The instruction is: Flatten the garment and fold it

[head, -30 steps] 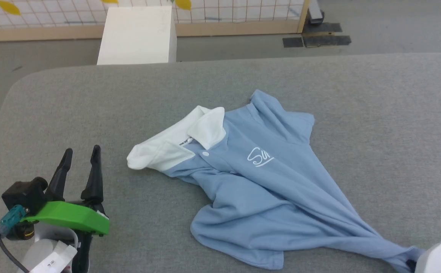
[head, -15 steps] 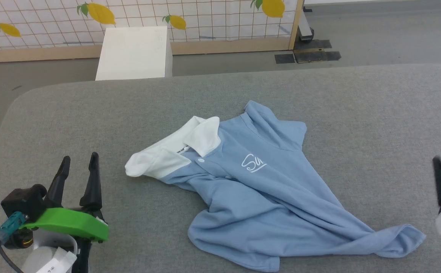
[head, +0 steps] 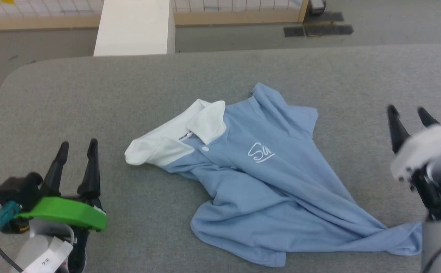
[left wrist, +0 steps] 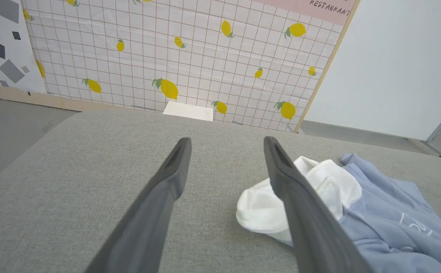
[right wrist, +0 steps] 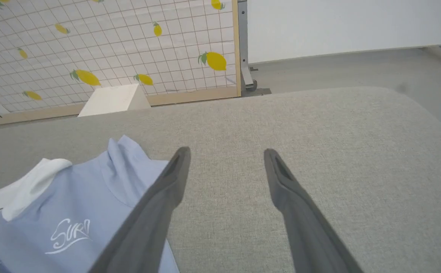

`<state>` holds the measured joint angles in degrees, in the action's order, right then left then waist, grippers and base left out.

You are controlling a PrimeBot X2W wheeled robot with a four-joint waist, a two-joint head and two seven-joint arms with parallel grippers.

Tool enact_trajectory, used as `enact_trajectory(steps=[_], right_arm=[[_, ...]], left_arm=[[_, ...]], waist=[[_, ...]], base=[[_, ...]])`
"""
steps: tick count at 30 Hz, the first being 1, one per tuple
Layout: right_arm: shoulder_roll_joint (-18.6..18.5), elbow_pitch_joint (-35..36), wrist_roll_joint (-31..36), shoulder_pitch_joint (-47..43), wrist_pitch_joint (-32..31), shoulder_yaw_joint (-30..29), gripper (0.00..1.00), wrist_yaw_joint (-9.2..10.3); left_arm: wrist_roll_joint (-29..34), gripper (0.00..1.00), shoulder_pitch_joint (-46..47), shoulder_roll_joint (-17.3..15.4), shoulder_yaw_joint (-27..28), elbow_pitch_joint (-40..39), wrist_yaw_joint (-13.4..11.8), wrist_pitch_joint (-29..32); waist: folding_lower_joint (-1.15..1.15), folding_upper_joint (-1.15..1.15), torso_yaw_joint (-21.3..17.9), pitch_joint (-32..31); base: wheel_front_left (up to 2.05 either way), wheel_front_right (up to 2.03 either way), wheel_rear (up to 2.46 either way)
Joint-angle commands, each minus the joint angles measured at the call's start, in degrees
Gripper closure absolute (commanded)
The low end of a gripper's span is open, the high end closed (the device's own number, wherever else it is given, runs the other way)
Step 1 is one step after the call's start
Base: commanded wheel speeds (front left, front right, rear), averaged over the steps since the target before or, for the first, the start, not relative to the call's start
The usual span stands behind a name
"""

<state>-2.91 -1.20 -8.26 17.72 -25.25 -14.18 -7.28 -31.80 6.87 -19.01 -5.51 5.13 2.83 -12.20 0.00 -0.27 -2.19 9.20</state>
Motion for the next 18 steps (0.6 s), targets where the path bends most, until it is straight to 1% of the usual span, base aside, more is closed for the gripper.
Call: enact_trajectory(steps=[1, 4, 9, 14, 18], right_arm=[[0.02, -1.25, 1.61, 3.42, -1.31, 1.27, 0.00, -0.21], [-0.27, -4.74, 4.35, 9.47, -4.78, 3.82, 0.00, -0.21], [-1.25, -12.62, 8.27, 18.47, -14.13, 8.16, 0.00, -0.21], [-1.68, -19.01, 10.52, 23.09, -23.47, 10.87, 0.00, -0.21], [-1.68, -21.55, 12.29, 23.83, -28.49, 12.73, 0.00, -0.21]], left_arm=[[-0.73, 0.00, 1.83, -0.72, -0.05, -0.29, 0.57, -0.25], [-0.93, 0.00, 3.77, -1.15, -0.34, -0.30, 1.38, -0.42], [-1.38, 0.00, 6.98, -1.44, -1.13, 0.37, 2.64, -1.00], [-1.75, 0.00, 9.28, -1.49, -1.97, 1.72, 3.51, -1.70], [-1.99, 0.00, 10.21, -1.57, -2.32, 2.85, 3.92, -2.15]], waist=[[0.00, 0.27, 2.29, 4.64], [0.00, 0.27, 3.74, 7.75], [0.00, 0.27, 6.14, 12.63], [0.00, 0.27, 7.88, 15.59], [0.00, 0.27, 8.54, 16.67]], base=[[0.00, 0.00, 0.00], [0.00, 0.00, 0.00], [0.00, 0.00, 0.00], [0.00, 0.00, 0.00], [0.00, 0.00, 0.00]])
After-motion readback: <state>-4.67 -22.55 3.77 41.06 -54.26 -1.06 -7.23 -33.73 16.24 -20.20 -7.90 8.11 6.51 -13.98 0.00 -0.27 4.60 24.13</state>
